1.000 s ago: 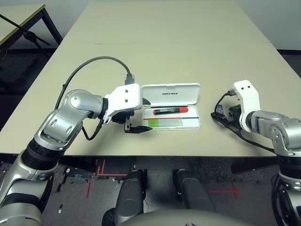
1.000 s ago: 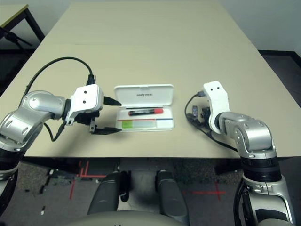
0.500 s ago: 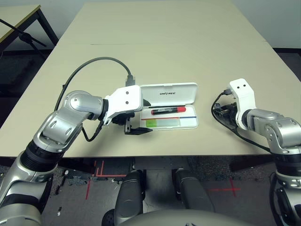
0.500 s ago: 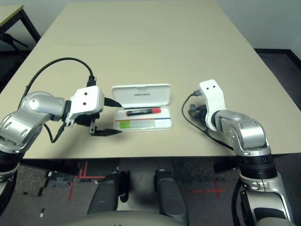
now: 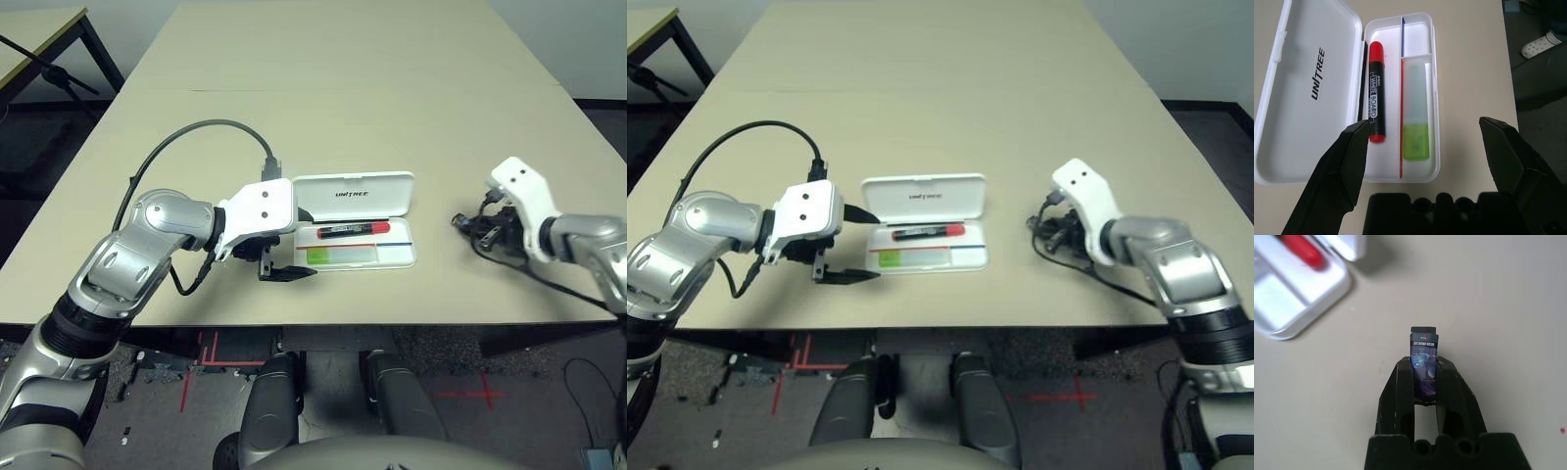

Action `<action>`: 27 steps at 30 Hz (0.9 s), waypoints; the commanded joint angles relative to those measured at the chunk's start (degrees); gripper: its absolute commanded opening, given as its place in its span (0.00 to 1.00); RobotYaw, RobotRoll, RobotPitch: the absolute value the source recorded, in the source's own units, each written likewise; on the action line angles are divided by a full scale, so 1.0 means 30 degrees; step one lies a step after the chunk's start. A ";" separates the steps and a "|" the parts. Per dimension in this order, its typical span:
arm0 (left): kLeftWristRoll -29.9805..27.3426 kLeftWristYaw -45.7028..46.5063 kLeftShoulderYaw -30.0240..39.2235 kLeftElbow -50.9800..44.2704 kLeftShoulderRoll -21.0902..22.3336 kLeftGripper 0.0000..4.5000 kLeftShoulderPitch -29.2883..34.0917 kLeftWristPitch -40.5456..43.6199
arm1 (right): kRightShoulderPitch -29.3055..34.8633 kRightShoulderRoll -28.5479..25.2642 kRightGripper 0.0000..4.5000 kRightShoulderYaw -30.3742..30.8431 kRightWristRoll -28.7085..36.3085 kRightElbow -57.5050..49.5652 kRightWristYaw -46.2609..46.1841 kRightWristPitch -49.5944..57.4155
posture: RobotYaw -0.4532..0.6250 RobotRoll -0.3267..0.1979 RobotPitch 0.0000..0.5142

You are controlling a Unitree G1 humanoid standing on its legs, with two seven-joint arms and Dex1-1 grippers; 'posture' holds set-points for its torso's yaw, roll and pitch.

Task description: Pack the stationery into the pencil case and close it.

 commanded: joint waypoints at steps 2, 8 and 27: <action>0.0130 -0.0124 -0.0434 0.0311 0.0025 1.00 0.0004 -0.0172 | -0.0847 -0.0642 0.07 0.0913 0.0116 0.1833 0.4749 -0.3091 | 0.42 0.62 0.26; 0.0106 0.0055 -0.0371 0.0108 0.0085 1.00 0.0188 -0.0015 | -0.2053 0.0691 0.07 0.1246 0.0387 0.3116 0.7375 -0.4679 | 0.44 0.62 0.26; 0.0005 0.0441 -0.0210 -0.0535 0.0280 1.00 0.0468 0.0498 | -0.3151 0.4405 0.07 0.4019 -0.2423 0.4612 0.8072 -0.7786 | 0.48 0.62 0.28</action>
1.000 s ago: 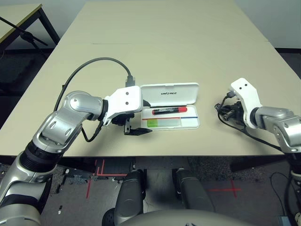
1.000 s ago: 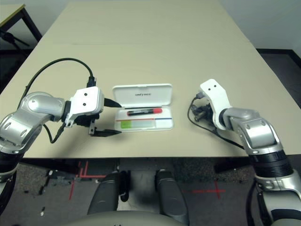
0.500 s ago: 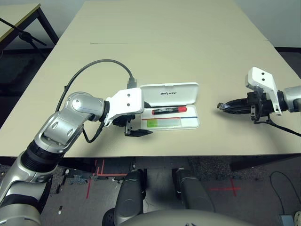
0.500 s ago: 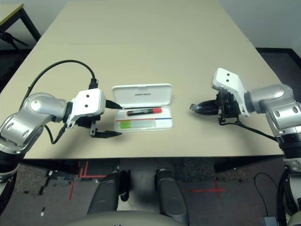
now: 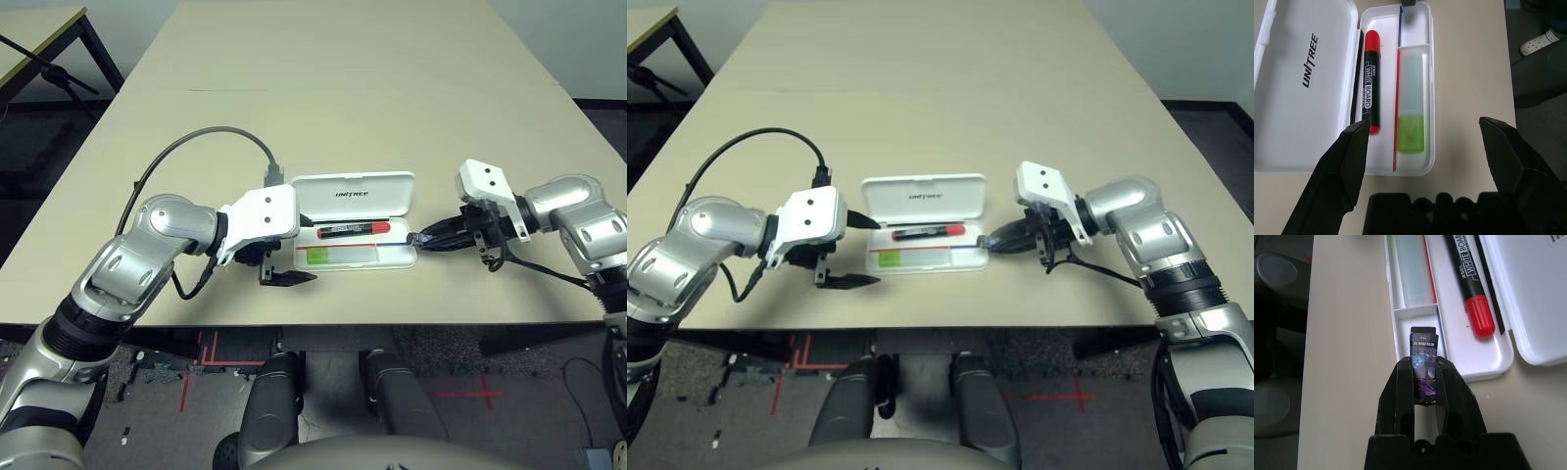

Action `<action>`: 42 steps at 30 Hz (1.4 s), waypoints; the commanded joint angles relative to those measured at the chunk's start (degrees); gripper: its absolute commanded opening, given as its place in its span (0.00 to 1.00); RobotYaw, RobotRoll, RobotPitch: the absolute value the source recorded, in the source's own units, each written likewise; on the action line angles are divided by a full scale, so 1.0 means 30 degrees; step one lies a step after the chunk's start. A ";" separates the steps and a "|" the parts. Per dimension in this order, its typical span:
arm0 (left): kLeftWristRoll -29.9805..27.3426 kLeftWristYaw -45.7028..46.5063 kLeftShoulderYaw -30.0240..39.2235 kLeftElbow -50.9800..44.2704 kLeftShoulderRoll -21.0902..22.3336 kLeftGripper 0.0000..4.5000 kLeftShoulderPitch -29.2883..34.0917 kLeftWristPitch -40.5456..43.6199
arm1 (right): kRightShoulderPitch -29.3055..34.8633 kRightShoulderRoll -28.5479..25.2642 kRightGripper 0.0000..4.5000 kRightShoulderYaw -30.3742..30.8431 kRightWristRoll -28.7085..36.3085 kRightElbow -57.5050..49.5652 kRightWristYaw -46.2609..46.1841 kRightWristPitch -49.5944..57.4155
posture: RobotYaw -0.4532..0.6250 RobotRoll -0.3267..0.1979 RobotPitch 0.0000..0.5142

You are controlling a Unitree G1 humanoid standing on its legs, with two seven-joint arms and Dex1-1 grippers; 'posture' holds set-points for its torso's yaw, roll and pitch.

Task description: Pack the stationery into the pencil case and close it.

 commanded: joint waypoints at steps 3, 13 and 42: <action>-0.0036 0.0158 -0.0003 -0.0497 0.0190 1.00 0.0194 0.0260 | -0.0123 0.0609 0.07 0.0467 -0.0701 0.0663 0.0032 -0.0909 | 0.48 0.62 0.28; 0.0012 0.0318 -0.0157 -0.0483 0.0050 1.00 -0.0049 0.0521 | -0.0058 0.1632 0.07 0.0631 -0.1255 0.1205 -0.0634 -0.2136 | 0.48 0.62 0.27; 0.0173 0.0335 -0.0023 0.0346 0.0375 1.00 0.0486 -0.0075 | 0.0459 -0.3665 0.99 -0.3349 0.2705 -0.0913 0.0863 0.4715 | 0.44 0.62 0.27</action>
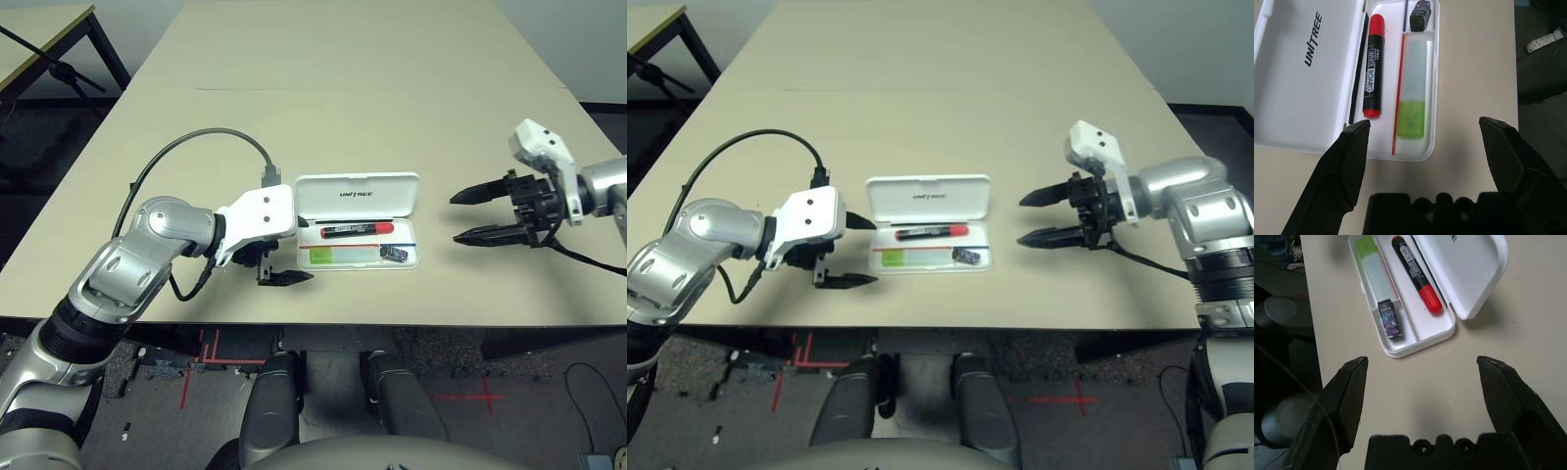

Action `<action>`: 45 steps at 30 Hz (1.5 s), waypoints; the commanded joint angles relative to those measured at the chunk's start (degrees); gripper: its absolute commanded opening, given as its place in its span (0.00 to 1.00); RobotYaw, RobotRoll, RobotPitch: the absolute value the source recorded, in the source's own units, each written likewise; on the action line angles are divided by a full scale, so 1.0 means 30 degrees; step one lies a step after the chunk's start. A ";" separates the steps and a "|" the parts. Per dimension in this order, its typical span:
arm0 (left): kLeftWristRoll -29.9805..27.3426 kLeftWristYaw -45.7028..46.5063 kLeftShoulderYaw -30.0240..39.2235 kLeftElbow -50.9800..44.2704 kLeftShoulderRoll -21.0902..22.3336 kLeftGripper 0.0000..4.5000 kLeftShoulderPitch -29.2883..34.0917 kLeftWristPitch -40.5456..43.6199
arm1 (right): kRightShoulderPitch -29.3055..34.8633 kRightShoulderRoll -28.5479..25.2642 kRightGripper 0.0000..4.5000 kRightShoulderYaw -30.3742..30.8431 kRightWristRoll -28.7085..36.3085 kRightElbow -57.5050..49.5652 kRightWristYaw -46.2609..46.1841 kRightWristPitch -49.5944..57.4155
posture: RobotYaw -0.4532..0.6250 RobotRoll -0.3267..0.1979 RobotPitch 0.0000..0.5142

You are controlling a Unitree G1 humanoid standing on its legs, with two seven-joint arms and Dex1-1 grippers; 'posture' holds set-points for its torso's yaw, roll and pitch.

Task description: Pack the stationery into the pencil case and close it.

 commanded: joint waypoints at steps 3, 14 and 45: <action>0.0127 0.0110 -0.0108 -0.0040 0.0055 1.00 0.0337 -0.0175 | 0.0547 0.0733 0.99 0.0143 0.0055 -0.1381 -0.0815 -0.0053 | 0.44 0.62 0.27; -0.0466 0.0697 -0.1005 -0.0642 -0.1957 1.00 -0.0353 0.0947 | 0.0744 0.0723 0.99 0.0972 -0.1372 -0.0492 -0.0997 -0.1575 | 0.46 0.62 0.27; 0.0532 0.1068 0.0898 0.3810 -0.0804 1.00 0.0328 -0.1217 | 0.2608 -0.0715 0.99 -0.1821 -0.0388 -0.0037 -0.1735 -0.0727 | 0.42 0.62 0.29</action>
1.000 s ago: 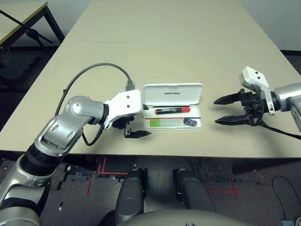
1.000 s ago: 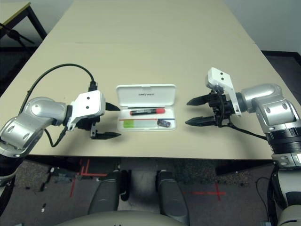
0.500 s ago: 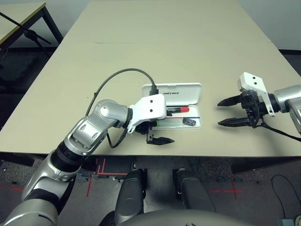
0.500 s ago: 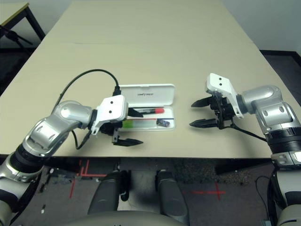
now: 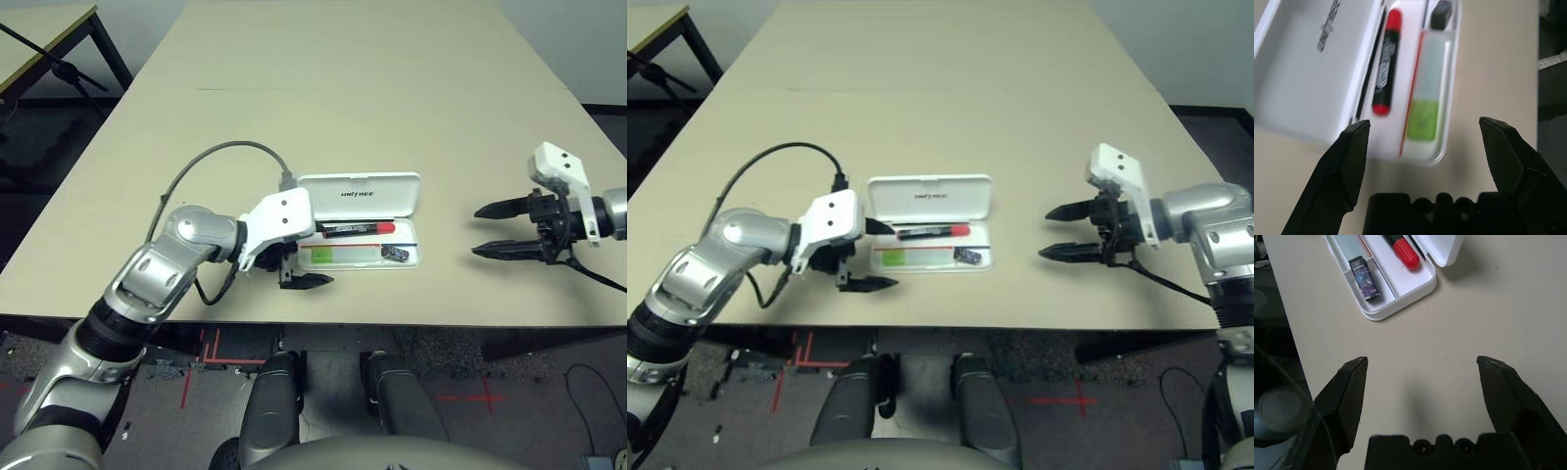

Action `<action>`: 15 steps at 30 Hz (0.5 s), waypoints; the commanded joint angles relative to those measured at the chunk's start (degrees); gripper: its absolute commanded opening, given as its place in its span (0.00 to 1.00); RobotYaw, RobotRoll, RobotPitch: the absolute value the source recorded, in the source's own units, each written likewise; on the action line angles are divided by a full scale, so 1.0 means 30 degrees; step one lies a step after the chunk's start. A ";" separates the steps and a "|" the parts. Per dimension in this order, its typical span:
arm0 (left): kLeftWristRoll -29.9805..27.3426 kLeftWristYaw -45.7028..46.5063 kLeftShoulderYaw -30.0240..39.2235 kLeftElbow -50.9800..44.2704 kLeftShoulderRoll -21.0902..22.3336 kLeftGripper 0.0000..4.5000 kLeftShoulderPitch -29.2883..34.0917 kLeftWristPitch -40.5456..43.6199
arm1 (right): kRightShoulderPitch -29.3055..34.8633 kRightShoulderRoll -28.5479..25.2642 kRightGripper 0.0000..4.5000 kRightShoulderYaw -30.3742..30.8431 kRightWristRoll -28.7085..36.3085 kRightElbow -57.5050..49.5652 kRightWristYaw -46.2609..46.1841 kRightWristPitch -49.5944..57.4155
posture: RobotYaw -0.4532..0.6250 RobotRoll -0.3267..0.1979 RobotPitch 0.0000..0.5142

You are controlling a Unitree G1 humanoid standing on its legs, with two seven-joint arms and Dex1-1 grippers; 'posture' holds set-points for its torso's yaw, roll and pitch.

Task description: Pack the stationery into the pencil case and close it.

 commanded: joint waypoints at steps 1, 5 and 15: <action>0.0610 0.0249 0.0682 0.2673 0.0248 1.00 -0.0448 -0.1028 | 0.0352 -0.0211 0.99 -0.0423 0.0235 -0.0431 -0.0368 0.0250 | 0.42 0.62 0.28; 0.1189 0.0880 0.1049 0.6478 -0.0294 0.78 -0.1860 -0.1883 | 0.0584 -0.0181 1.00 -0.0450 0.0296 -0.0701 -0.0630 0.0323 | 0.41 0.62 0.28; 0.4250 0.2018 0.0464 1.3650 -0.1442 0.00 -0.4635 -0.5159 | 0.1051 -0.0127 1.00 -0.0535 0.0608 -0.1632 -0.1323 0.0703 | 0.39 0.62 0.27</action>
